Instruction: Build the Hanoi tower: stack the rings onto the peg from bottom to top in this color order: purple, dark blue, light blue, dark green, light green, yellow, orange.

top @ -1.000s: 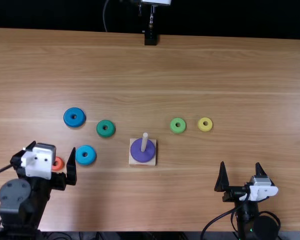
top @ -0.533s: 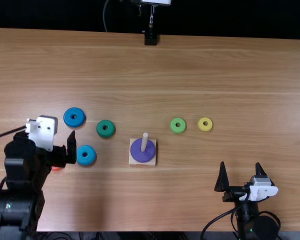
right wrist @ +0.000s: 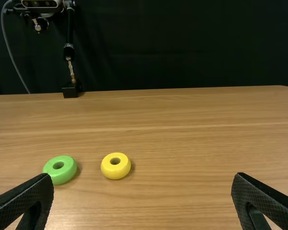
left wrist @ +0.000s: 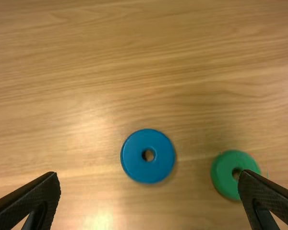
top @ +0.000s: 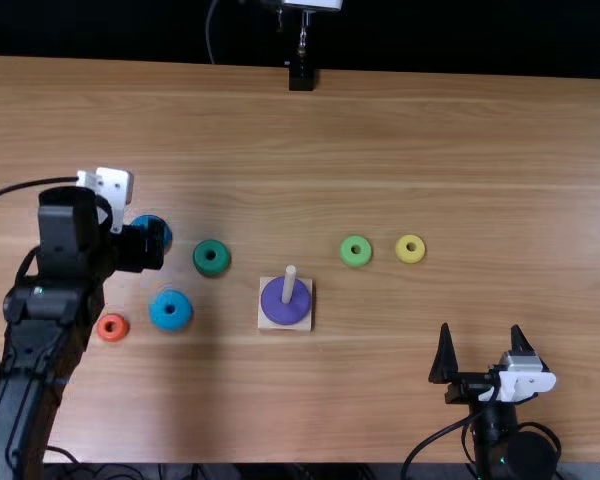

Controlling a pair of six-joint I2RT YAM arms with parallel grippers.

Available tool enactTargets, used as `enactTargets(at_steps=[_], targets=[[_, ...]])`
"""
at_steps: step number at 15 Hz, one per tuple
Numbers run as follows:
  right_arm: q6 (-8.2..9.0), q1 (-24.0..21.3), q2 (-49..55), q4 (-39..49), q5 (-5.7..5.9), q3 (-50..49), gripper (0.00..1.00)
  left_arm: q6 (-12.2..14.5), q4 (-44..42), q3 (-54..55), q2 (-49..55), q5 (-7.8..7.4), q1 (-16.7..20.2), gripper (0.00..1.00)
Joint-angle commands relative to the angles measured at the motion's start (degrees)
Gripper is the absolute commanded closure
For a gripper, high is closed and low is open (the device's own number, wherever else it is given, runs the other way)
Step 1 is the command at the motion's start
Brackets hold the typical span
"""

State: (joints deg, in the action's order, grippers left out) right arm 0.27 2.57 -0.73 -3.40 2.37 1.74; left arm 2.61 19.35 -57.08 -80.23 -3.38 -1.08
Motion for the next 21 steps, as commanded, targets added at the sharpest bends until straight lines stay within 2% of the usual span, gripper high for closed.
enactTargets(at_steps=[1,9,19,20,21], targets=[[0.04,-0.5,0.7,0.4,-0.47,-0.9,0.00,-0.3,0.3,-4.3,-4.2,-0.21,0.3,0.00],[0.04,-0.5,0.7,0.4,-0.47,-0.9,0.00,0.2,10.3,-14.9,-20.2,0.00,0.2,0.00],[0.04,-0.5,0.7,0.4,-0.47,-0.9,0.00,0.4,11.4,-20.6,-29.5,0.11,-0.4,0.00],[-0.06,-0.5,0.7,0.4,-0.47,-0.9,0.00,0.4,12.3,-20.8,-30.3,0.42,-0.4,0.00],[0.04,-0.5,0.7,0.4,-0.47,-0.9,0.00,0.6,12.7,-20.8,-31.2,1.37,-0.4,0.00]])
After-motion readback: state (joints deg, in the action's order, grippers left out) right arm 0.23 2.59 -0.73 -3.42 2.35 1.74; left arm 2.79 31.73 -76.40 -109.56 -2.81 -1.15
